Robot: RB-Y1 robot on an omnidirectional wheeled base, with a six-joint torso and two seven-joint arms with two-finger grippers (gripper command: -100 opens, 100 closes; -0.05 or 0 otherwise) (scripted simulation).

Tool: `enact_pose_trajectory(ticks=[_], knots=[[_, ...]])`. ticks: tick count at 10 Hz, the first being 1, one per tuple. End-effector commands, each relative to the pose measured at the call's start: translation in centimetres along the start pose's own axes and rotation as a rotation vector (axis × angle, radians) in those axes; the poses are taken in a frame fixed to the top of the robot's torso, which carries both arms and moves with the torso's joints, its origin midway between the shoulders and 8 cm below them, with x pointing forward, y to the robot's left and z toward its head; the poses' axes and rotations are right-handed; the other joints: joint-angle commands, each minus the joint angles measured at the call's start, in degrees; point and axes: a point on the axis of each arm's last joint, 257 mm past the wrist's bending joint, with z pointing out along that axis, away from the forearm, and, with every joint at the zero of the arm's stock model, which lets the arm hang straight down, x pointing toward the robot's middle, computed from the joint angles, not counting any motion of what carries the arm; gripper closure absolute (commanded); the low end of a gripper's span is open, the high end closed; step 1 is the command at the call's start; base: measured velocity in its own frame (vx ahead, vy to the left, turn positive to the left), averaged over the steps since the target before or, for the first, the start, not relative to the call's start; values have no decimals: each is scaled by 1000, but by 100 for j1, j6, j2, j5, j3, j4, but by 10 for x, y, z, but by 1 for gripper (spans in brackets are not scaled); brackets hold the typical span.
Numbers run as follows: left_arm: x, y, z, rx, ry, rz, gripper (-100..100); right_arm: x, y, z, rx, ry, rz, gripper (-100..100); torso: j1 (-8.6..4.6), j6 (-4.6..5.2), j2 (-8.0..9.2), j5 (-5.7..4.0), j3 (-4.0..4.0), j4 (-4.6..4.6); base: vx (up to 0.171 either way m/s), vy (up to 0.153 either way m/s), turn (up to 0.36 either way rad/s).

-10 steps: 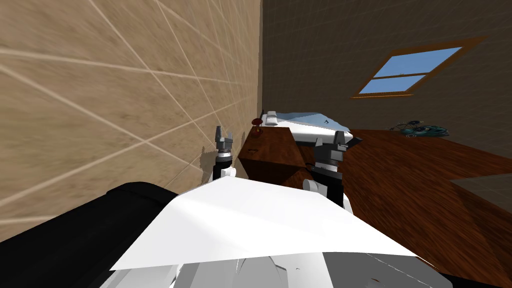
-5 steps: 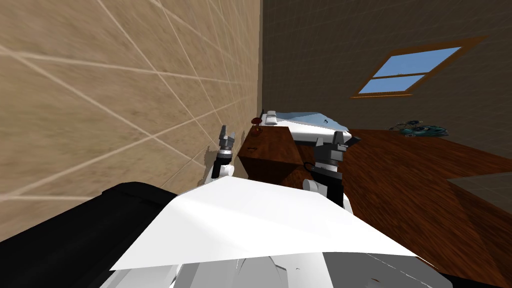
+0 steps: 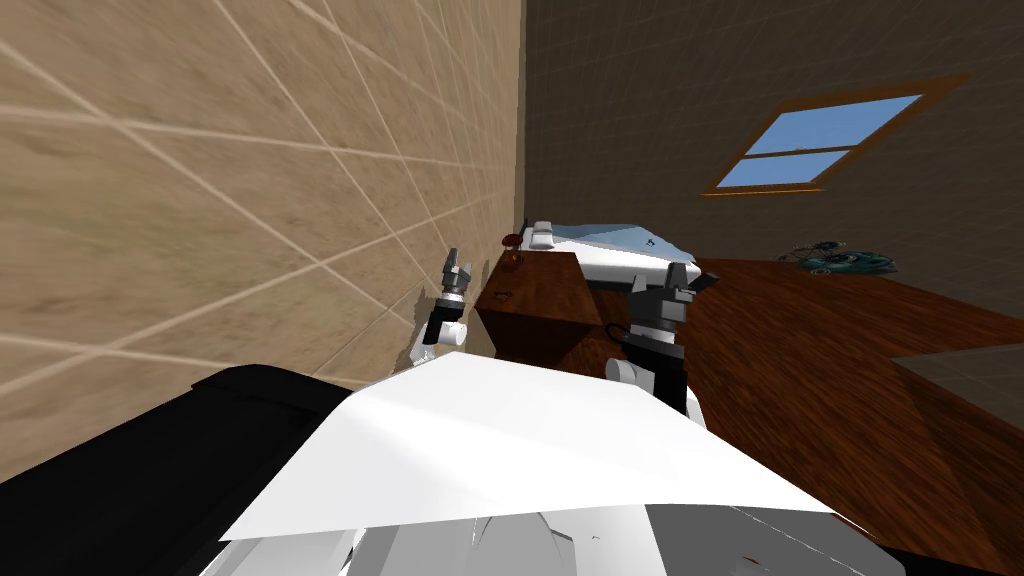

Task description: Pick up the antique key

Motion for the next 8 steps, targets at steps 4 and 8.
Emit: enact_pose_trajectory(ticks=[4,8], knots=[[-14,24,22,-85,-4,-16,-100,0,0,0,0,0,0,0,2,0,3,0,2,1,-49,-35,13],[-27,42,40,-149,-18,-36,-100,0,0,0,0,0,0,0,4,0,-2,0,0,0,-43,-33,13]])
